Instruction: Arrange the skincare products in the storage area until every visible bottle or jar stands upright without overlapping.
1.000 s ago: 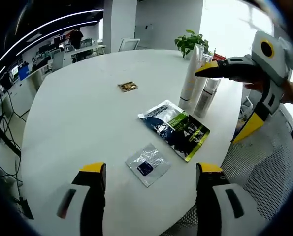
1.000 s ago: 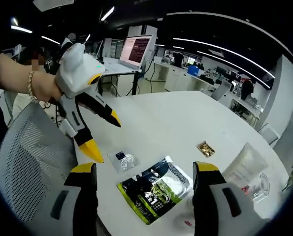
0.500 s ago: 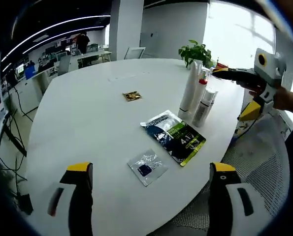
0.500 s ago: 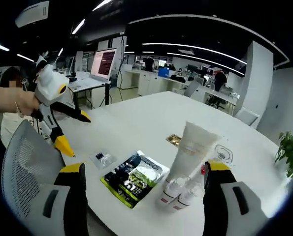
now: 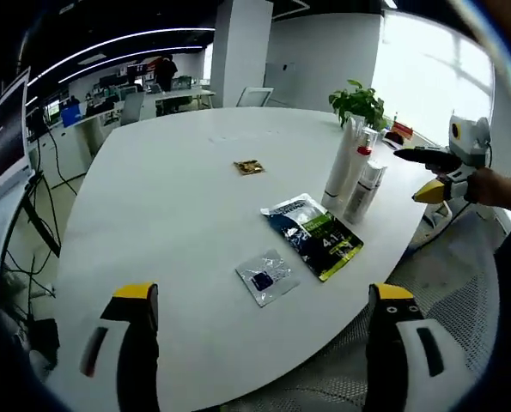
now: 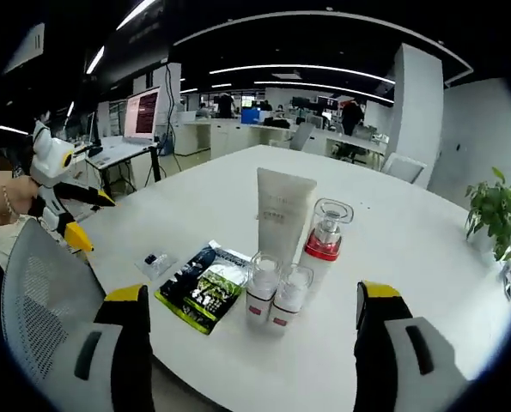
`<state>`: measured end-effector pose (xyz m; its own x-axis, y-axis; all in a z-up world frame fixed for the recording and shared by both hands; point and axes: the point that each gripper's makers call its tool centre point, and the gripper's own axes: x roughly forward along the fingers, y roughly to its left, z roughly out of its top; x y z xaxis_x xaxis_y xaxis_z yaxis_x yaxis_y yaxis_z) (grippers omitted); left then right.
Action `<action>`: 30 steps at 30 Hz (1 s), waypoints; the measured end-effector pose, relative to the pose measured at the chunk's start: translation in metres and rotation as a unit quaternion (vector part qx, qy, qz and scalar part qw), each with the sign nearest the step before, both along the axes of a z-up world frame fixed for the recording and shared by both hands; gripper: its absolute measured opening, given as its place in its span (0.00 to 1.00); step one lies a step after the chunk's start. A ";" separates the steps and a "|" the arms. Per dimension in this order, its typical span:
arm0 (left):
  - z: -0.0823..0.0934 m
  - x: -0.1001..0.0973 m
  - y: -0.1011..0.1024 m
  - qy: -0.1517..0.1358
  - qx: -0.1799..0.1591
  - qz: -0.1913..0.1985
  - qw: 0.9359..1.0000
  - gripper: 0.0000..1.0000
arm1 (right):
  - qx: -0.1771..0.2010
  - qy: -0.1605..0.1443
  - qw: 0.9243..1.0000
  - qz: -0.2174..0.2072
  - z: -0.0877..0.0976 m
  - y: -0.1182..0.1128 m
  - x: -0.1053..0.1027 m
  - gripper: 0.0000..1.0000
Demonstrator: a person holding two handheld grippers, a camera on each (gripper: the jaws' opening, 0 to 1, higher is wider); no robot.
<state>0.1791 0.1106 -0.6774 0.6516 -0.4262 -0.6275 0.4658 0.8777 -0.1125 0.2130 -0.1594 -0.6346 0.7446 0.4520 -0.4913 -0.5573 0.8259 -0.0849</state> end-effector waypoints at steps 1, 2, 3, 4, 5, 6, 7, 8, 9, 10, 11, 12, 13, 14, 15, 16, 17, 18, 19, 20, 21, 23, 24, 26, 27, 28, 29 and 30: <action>0.000 -0.001 0.000 0.000 -0.002 0.003 1.000 0.99 | 0.000 0.001 1.000 -0.001 -0.001 0.000 0.000 1.00; 0.000 -0.002 0.001 0.001 -0.004 0.005 1.000 0.99 | 0.002 0.002 1.000 -0.002 -0.002 0.000 0.000 1.00; -0.001 -0.002 0.001 0.002 -0.004 0.006 1.000 0.99 | 0.004 0.001 1.000 -0.003 -0.002 0.000 0.001 1.00; -0.001 -0.003 0.002 0.001 -0.003 0.007 1.000 0.98 | 0.005 0.001 1.000 -0.004 -0.002 0.000 0.001 1.00; -0.001 -0.003 0.002 0.001 -0.002 0.008 1.000 0.98 | 0.005 0.001 1.000 -0.004 -0.003 0.000 0.001 1.00; 0.000 -0.003 0.003 0.001 -0.001 0.009 1.000 0.98 | 0.004 0.000 1.000 -0.004 -0.004 0.001 0.002 1.00; 0.000 -0.003 0.004 0.000 -0.001 0.010 1.000 0.98 | 0.004 0.000 1.000 -0.004 -0.004 0.001 0.002 1.00; 0.000 -0.003 0.005 0.000 -0.005 0.014 1.000 0.98 | 0.006 0.001 1.000 -0.003 -0.005 0.002 0.002 1.00; 0.000 -0.003 0.006 0.001 -0.006 0.016 1.000 0.98 | 0.007 0.002 1.000 -0.003 -0.006 0.003 0.002 1.00; -0.001 -0.003 0.007 0.001 -0.005 0.017 1.000 0.98 | 0.007 0.002 1.000 -0.003 -0.005 0.004 0.002 1.00; -0.001 -0.003 0.008 0.002 -0.002 0.018 1.000 0.98 | 0.007 0.000 1.000 -0.002 -0.005 0.006 0.002 1.00; -0.002 -0.003 0.009 0.002 -0.002 0.018 1.000 0.98 | 0.006 0.001 1.000 -0.002 -0.006 0.006 0.002 1.00; -0.003 -0.004 0.010 0.004 -0.002 0.018 1.000 0.98 | 0.007 0.003 1.000 -0.002 -0.007 0.006 0.002 1.00; -0.003 -0.004 0.010 0.004 -0.002 0.018 1.000 0.98 | 0.011 0.005 1.000 -0.003 -0.008 0.008 0.002 1.00; -0.004 -0.004 0.010 0.005 -0.001 0.018 1.000 0.98 | 0.012 0.005 1.000 -0.003 -0.008 0.008 0.001 1.00; -0.004 -0.005 0.009 0.007 0.000 0.017 1.000 0.98 | 0.012 0.004 1.000 -0.004 -0.009 0.008 0.001 1.00; -0.004 -0.005 0.009 0.007 0.001 0.017 1.000 0.98 | 0.012 0.004 1.000 -0.003 -0.010 0.008 0.001 1.00; -0.004 -0.005 0.009 0.008 0.002 0.018 1.000 0.98 | 0.011 0.005 1.000 -0.003 -0.011 0.008 0.000 1.00; -0.003 -0.004 0.010 0.007 0.003 0.018 1.000 0.98 | 0.011 0.005 1.000 -0.004 -0.011 0.008 0.000 1.00; -0.002 -0.004 0.009 0.007 0.003 0.018 1.000 0.98 | 0.012 0.005 1.000 -0.004 -0.013 0.008 -0.001 1.00; 0.000 -0.003 0.009 0.007 0.003 0.017 1.000 0.98 | 0.014 0.005 1.000 -0.006 -0.014 0.008 -0.001 1.00; 0.002 0.000 0.008 0.004 0.005 0.018 1.000 0.98 | 0.023 0.005 1.000 -0.008 -0.013 0.009 -0.002 1.00; 0.004 0.002 0.008 0.004 0.004 0.017 1.000 0.97 | 0.028 0.007 1.000 -0.010 -0.014 0.009 -0.002 1.00; 0.006 0.005 0.007 0.003 0.002 0.017 1.000 0.97 | 0.030 0.008 0.999 -0.011 -0.016 0.010 -0.002 1.00; 0.006 0.008 0.006 0.001 0.002 0.016 1.000 0.97 | 0.031 0.007 0.999 -0.013 -0.015 0.010 -0.002 1.00; 0.007 0.009 0.005 0.001 0.002 0.015 1.000 0.97 | 0.032 0.008 0.999 -0.013 -0.015 0.011 -0.002 1.00; 0.007 0.011 0.004 0.001 0.003 0.013 1.000 0.97 | 0.033 0.010 0.999 -0.012 -0.016 0.012 -0.003 1.00; 0.008 0.012 0.003 0.000 0.003 0.011 1.000 0.97 | 0.034 0.010 0.999 -0.011 -0.016 0.013 -0.004 1.00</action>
<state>0.1916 0.1133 -0.6696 0.6610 -0.4081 -0.6297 0.4461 0.8885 -0.1076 0.2093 -0.1467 -0.6503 0.7452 0.4674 -0.4756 -0.5392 0.8420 -0.0175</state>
